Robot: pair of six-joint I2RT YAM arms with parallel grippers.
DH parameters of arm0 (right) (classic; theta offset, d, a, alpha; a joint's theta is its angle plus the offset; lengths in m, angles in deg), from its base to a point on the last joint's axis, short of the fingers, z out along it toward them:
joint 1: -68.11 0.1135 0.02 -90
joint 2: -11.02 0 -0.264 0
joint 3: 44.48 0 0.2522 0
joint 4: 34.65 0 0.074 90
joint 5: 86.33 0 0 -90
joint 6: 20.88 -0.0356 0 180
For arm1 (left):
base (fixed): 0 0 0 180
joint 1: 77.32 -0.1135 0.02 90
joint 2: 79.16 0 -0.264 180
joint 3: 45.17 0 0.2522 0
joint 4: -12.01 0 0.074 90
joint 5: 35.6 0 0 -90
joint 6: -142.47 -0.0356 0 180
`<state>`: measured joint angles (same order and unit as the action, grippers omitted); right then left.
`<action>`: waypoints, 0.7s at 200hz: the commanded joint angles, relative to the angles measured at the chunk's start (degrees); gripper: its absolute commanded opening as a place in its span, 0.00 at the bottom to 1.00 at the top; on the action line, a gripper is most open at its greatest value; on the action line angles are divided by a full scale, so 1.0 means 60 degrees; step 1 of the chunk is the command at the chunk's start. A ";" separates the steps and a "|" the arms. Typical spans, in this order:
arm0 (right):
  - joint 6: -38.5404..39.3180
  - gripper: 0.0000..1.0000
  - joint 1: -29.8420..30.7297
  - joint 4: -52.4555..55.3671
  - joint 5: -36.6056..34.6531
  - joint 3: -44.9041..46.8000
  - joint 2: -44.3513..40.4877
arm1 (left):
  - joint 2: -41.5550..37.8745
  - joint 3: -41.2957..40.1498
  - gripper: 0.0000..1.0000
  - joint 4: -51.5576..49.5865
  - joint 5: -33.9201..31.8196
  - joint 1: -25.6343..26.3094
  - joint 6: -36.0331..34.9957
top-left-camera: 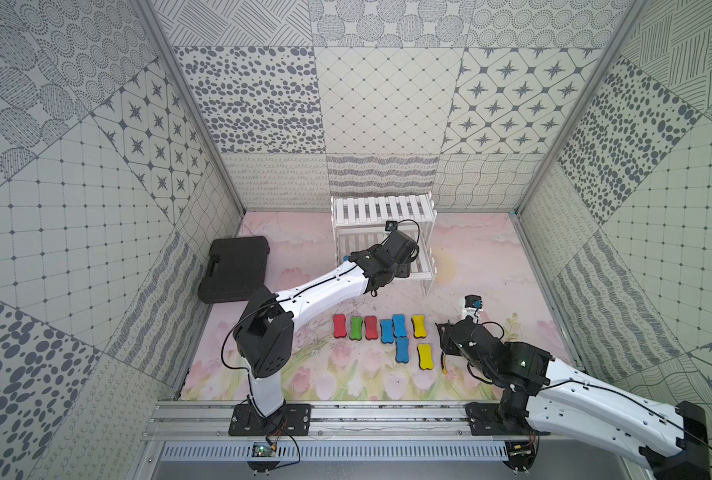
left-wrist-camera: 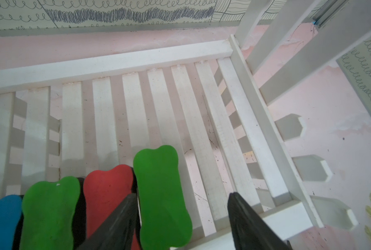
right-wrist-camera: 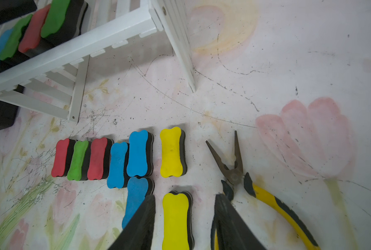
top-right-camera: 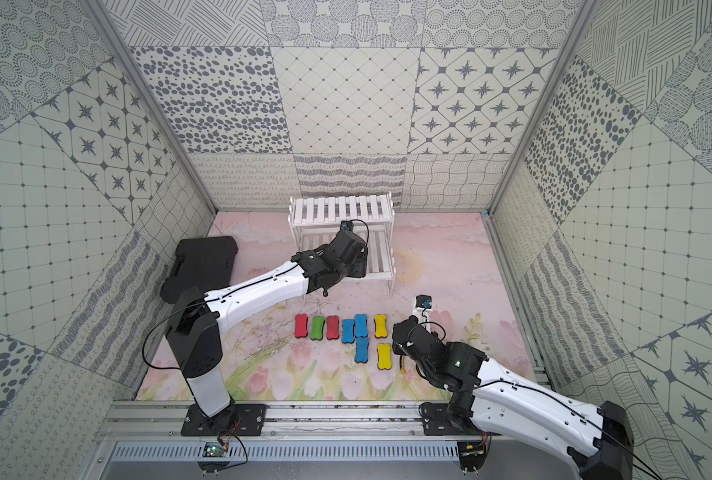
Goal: Remove the whiteboard erasers from the shelf
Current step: Pick up the whiteboard eraser from the shelf.
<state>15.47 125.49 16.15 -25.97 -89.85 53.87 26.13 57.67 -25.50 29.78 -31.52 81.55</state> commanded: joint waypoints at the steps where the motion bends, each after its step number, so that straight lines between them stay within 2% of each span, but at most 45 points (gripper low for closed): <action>1: -0.0114 0.48 -0.0057 -0.0035 -0.0123 0.0055 -0.0174 | 0.0127 0.0166 0.70 0.0083 -0.0147 -0.0086 0.0148; 97: -0.0082 0.48 -0.0174 0.0125 -0.0183 0.0055 -0.0422 | 0.0457 0.0343 0.65 -0.0071 0.0412 0.0067 0.0312; 140: -0.0082 0.48 -0.0203 0.0170 -0.0130 0.0055 -0.0484 | 0.0337 0.0771 0.67 -0.0708 -0.0215 0.0120 0.0295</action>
<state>15.47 124.73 17.06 -26.17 -89.85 52.02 28.54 60.03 -26.12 30.28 -31.06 82.60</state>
